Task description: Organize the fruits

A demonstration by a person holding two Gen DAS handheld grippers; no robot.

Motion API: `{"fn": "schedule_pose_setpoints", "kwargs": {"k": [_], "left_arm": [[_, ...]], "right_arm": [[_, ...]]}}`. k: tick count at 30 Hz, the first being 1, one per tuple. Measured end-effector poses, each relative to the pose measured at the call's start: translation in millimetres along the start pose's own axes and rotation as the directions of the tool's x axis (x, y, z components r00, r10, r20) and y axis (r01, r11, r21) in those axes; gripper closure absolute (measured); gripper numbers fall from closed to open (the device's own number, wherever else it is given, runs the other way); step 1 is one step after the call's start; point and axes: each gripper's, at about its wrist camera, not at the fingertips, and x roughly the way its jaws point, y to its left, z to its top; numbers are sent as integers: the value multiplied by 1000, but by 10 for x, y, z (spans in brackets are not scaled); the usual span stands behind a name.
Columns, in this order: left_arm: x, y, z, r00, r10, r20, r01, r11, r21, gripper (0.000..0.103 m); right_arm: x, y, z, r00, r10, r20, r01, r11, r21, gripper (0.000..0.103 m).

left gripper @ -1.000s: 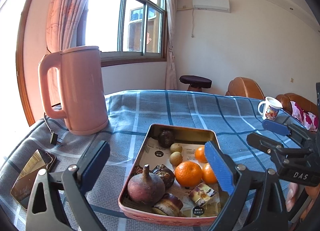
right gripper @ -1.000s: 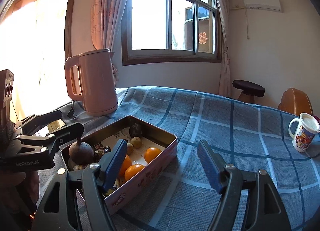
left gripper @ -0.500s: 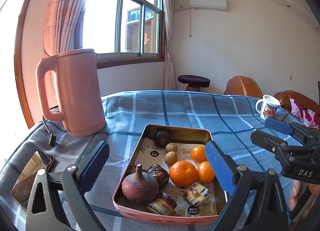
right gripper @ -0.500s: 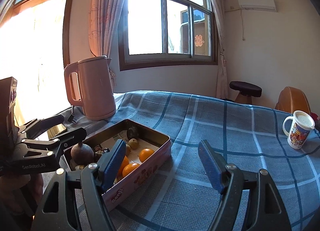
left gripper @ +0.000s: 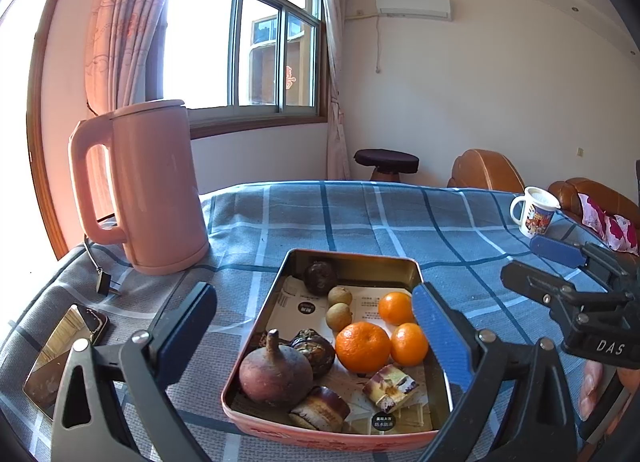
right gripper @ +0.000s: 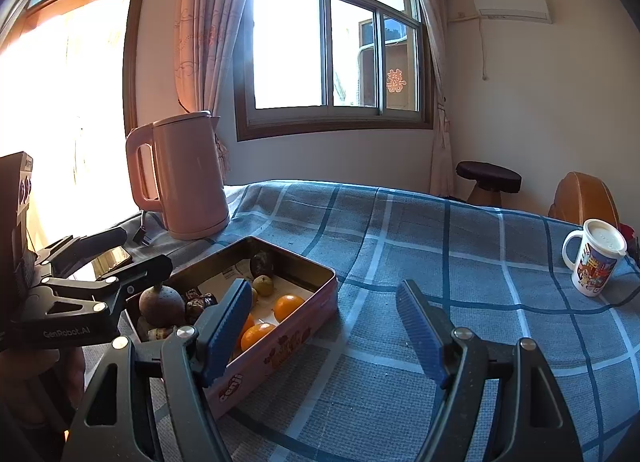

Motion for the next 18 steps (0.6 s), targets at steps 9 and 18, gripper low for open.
{"fn": "schedule_pose_setpoints", "kwargs": {"k": [9, 18], "left_arm": [[11, -38, -11, 1000, -4, -7, 4, 1000, 19, 0], [-23, -92, 1, 1000, -3, -5, 3, 999, 36, 0]], "right_arm": [[1, -5, -29, 1000, -7, -2, 7, 1000, 0, 27], [-28, -31, -57, 1000, -23, 4, 23, 1000, 1, 27]]}}
